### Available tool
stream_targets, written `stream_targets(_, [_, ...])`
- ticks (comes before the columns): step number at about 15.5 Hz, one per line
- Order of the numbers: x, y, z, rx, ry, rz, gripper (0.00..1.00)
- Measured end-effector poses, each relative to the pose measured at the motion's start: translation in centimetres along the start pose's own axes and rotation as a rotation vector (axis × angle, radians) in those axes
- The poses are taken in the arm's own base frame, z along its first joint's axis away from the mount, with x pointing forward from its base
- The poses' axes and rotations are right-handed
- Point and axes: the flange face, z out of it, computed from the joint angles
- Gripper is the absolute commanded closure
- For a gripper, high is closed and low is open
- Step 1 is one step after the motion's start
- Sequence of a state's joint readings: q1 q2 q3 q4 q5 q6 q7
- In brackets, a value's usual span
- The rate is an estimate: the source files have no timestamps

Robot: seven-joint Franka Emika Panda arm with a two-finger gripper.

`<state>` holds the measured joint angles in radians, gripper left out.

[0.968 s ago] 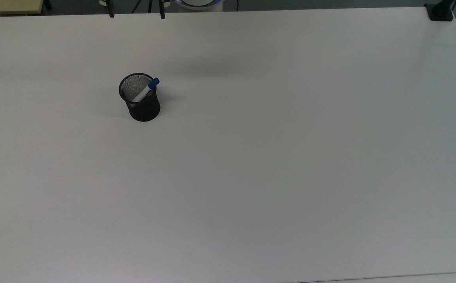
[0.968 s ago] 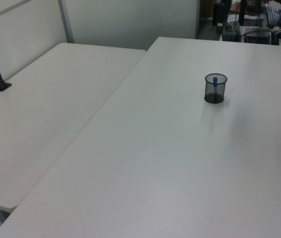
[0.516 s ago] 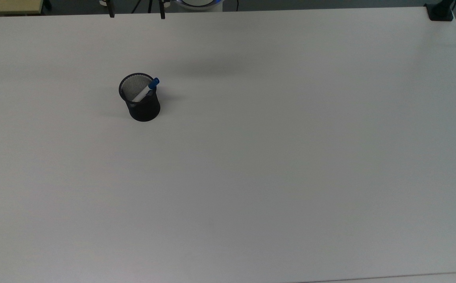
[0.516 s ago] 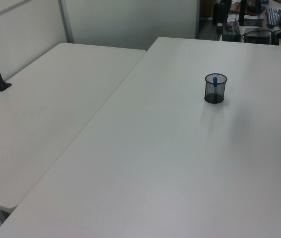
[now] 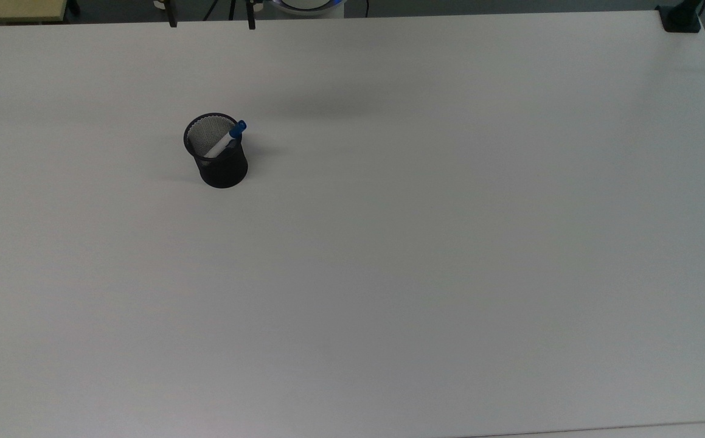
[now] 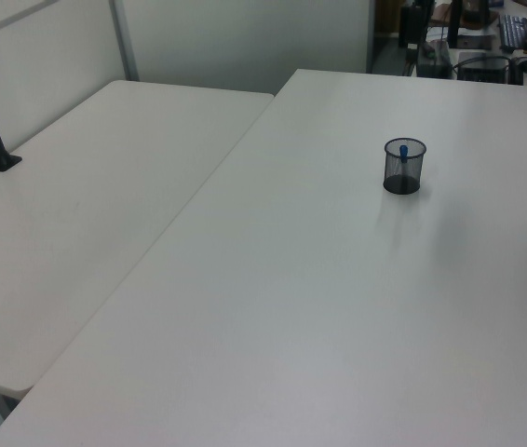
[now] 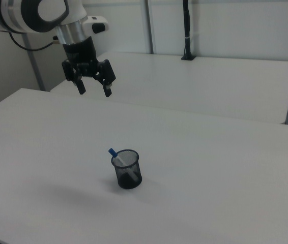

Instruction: Remove the marker

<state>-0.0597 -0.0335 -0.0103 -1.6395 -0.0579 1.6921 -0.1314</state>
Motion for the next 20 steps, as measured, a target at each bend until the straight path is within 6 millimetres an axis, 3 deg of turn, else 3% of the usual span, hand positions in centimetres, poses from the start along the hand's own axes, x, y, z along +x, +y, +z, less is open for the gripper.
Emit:
stream_targets(7, [0.0, -0.1, 0.1, 0.000, -0.002, -0.014, 0.00])
stream_targets(13, [-0.7, -0.1, 1.8, 0.002, -0.084, -0.269, 0.00])
stream_targets(15, [-1.2, 0.0, 3.9, 0.000, -0.141, -0.305, 0.00])
stream_targets(20, [-0.6, -0.3, 11.7, -0.042, -0.130, -0.356, 0.00])
